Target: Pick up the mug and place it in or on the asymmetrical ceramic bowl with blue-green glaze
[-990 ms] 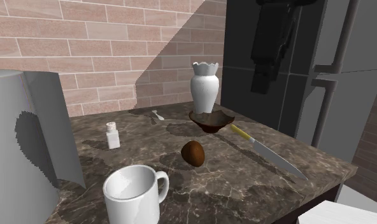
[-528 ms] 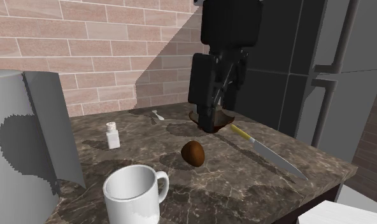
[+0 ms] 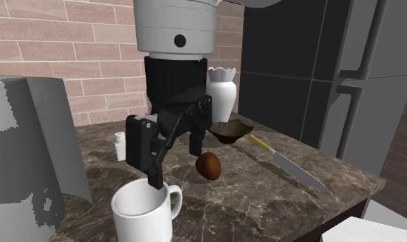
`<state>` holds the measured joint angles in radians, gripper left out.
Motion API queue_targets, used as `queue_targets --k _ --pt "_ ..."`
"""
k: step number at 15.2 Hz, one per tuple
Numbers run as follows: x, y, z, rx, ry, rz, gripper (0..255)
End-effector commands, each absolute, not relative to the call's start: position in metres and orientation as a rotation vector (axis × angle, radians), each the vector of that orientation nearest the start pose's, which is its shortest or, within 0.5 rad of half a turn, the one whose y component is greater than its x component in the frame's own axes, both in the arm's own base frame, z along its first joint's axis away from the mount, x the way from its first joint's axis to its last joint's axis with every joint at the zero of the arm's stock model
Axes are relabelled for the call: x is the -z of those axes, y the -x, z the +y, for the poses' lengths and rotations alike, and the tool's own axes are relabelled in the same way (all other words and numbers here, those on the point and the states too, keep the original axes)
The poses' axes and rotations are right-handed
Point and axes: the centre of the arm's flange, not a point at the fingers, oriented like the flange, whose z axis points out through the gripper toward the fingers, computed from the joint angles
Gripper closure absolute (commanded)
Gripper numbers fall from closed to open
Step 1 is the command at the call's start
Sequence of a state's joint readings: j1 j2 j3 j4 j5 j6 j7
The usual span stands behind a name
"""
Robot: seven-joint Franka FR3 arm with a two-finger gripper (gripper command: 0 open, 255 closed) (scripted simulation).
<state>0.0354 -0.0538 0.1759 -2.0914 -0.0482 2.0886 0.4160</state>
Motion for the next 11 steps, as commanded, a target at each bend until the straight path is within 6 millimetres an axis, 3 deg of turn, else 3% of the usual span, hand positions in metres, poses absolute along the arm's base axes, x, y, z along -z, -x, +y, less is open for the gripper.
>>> queue_targets --k 1,8,11 --pt "-0.438 -0.548 0.12 0.097 3.156 0.29 0" --pt "-0.387 -0.613 0.158 0.083 3.142 0.293 0" --pt "-0.371 -0.614 0.157 0.083 3.142 0.293 0"
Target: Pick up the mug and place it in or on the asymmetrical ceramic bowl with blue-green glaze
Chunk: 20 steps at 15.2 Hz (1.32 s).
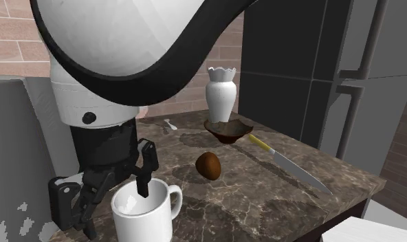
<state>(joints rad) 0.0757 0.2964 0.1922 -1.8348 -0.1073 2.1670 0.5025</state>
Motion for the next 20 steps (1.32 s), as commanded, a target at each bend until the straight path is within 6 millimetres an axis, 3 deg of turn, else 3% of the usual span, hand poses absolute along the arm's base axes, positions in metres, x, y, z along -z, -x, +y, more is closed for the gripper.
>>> queue_targets --k 1,5,13,14,20 --pt "-0.366 -0.614 0.157 0.083 3.142 0.293 0" --pt "-0.347 -0.615 0.157 0.083 3.142 0.293 0" --pt "-0.347 -0.615 0.157 0.083 3.142 0.293 0" --pt "-0.347 -0.615 0.157 0.083 3.142 0.293 255" --pt "-0.347 -0.615 0.157 0.083 3.142 0.293 255"
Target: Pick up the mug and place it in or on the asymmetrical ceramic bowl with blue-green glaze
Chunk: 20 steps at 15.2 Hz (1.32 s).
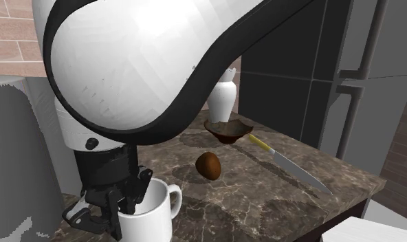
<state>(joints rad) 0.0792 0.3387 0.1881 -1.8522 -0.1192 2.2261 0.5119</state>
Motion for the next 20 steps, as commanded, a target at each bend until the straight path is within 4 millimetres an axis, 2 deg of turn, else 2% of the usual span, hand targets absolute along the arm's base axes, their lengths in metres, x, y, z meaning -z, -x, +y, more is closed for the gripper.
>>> queue_targets --k 1,3,20 --pt "-0.347 -0.615 0.157 0.083 3.142 0.293 255" --pt "-0.347 -0.615 0.157 0.083 3.142 0.293 255" --pt "-0.437 -0.615 0.157 0.083 3.142 0.293 255"
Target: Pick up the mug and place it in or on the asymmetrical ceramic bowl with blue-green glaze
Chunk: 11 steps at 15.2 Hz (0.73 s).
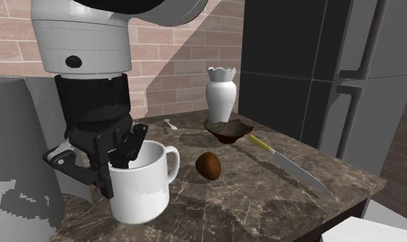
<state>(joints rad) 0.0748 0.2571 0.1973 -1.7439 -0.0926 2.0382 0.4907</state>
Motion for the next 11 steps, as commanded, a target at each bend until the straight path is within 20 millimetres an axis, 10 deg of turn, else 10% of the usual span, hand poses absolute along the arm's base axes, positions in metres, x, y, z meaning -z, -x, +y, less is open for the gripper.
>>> queue_targets --k 1,11 --pt "-0.442 -0.615 0.157 0.083 3.142 0.293 255" --pt "-0.495 -0.615 0.157 0.083 3.142 0.293 255"
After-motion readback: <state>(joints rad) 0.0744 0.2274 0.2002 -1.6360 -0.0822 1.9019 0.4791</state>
